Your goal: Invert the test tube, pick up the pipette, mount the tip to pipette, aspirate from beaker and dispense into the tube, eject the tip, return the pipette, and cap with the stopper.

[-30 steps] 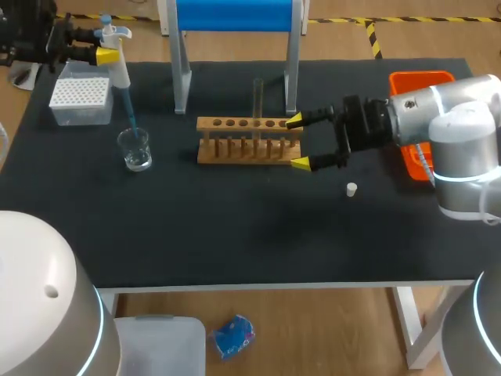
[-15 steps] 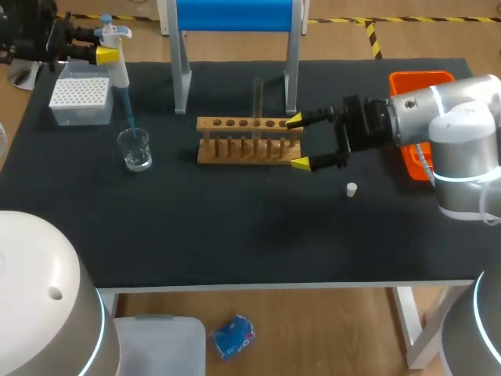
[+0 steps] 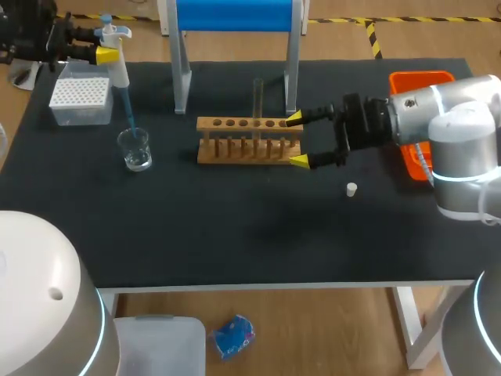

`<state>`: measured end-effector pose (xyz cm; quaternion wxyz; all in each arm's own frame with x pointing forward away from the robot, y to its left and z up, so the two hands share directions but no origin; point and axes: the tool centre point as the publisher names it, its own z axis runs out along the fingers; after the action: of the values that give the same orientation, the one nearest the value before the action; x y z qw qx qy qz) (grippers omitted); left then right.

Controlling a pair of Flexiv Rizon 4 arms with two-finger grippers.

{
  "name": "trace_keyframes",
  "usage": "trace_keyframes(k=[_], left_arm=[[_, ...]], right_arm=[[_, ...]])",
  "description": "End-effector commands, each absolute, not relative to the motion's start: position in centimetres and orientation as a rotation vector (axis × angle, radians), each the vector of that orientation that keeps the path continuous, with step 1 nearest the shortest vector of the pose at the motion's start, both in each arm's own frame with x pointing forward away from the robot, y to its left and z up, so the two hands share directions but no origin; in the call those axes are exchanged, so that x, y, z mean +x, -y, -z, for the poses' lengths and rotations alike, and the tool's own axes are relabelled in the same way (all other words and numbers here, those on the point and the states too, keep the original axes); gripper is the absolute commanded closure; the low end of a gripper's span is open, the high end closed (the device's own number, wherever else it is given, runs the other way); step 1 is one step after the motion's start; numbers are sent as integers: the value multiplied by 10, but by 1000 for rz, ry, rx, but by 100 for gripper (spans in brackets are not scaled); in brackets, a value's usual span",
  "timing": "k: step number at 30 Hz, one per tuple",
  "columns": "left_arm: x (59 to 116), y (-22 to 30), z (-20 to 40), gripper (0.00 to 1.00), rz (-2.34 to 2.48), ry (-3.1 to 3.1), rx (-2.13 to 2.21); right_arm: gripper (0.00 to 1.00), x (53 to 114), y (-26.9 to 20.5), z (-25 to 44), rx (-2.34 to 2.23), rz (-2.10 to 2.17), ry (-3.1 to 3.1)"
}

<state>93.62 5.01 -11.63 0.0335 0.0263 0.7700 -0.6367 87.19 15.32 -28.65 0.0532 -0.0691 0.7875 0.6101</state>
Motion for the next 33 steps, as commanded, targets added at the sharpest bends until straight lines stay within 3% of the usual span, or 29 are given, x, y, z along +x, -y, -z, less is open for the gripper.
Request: trace_keyframes(k=[1,23,33], left_arm=[[936,-51,116,100,1959,-2367,83],[936,-51,116,100,1959,-2367,83],[936,-51,116,100,1959,-2367,83]], right_arm=[[0,855,-176,270,-166,-1786,-2384],[0,850,-363,295,7,-1693,-2479],[0,872,-405,330,114,-1674,-2494]])
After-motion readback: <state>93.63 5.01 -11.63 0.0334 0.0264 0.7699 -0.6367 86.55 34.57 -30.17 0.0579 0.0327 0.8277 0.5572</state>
